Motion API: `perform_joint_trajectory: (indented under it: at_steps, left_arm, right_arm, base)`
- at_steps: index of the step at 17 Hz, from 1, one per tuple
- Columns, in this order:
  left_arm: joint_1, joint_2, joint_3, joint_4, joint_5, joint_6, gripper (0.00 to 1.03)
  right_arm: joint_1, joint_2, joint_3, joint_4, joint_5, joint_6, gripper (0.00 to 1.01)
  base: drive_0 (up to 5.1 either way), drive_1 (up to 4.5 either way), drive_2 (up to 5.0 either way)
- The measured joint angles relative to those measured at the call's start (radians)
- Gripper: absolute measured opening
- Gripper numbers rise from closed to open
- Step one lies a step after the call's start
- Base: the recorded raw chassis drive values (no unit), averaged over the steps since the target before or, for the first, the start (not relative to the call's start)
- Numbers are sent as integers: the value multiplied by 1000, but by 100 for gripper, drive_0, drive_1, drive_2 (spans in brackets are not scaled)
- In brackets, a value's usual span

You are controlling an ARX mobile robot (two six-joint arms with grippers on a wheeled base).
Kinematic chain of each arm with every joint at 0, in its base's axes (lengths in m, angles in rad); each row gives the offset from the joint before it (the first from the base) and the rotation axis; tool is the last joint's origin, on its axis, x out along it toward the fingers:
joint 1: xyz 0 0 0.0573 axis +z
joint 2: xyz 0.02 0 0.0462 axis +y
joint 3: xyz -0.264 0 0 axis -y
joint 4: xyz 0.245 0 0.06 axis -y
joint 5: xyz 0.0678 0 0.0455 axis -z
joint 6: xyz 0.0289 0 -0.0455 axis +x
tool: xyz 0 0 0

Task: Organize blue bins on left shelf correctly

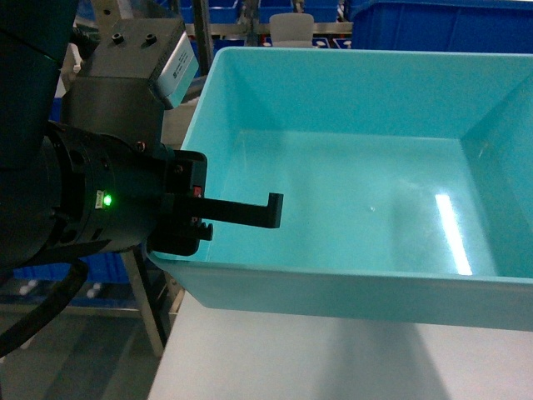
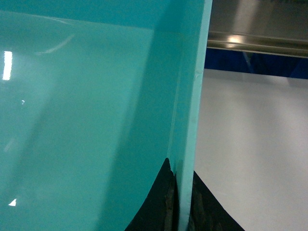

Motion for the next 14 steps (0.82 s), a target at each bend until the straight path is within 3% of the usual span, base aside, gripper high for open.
perform_joint_trajectory:
  at_steps: [14]
  left_arm:
    - [0, 0, 0, 1, 0, 0, 2]
  right_arm:
    - [0, 0, 0, 0, 0, 0, 2]
  base:
    - [-502, 243, 243]
